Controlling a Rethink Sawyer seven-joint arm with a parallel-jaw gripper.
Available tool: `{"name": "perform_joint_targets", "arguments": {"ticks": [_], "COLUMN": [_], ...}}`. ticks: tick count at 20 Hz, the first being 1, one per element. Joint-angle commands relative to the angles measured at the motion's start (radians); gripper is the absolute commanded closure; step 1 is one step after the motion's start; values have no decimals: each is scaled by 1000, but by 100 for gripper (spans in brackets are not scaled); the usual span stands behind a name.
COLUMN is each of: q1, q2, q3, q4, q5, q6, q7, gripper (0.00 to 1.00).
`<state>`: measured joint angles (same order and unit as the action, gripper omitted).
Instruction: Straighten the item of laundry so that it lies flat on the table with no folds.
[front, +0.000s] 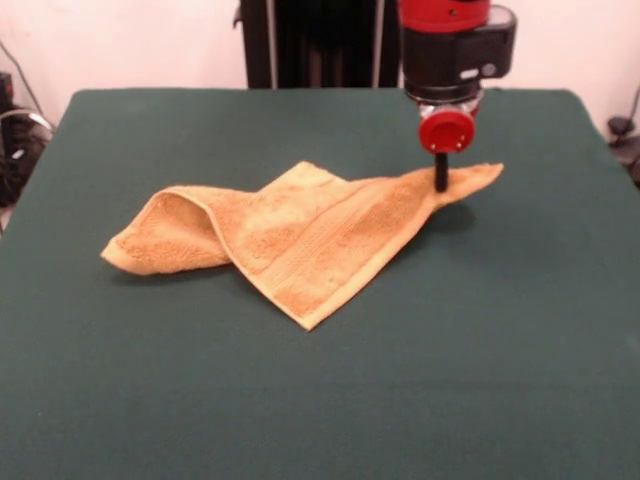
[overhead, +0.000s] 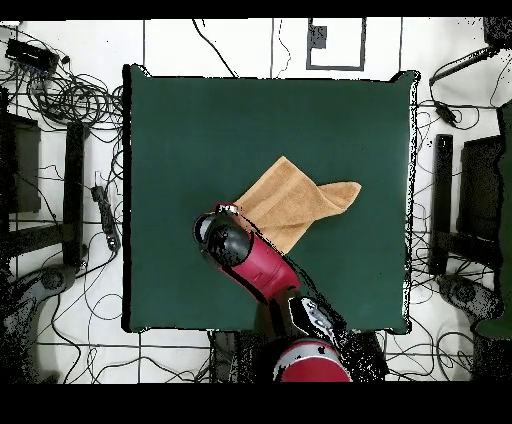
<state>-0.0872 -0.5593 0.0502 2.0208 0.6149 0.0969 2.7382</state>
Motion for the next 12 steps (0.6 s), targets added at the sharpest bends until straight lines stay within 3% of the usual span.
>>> {"name": "perform_joint_targets", "arguments": {"ticks": [1, 4, 7, 8, 11, 12], "q1": [4, -10, 32, 97, 121, 69], "q2": [4, 39, 48, 67, 73, 77], "q3": [74, 76, 20, -64, -91, -43], "q4": [133, 133, 115, 77, 59, 64], "q5": [88, 73, 96, 103, 127, 97], "q6": [-40, -91, -54, -6, 46, -18], "q7": [294, 287, 275, 241, 258, 222], "gripper": [100, 100, 100, 0, 0, 0]}}
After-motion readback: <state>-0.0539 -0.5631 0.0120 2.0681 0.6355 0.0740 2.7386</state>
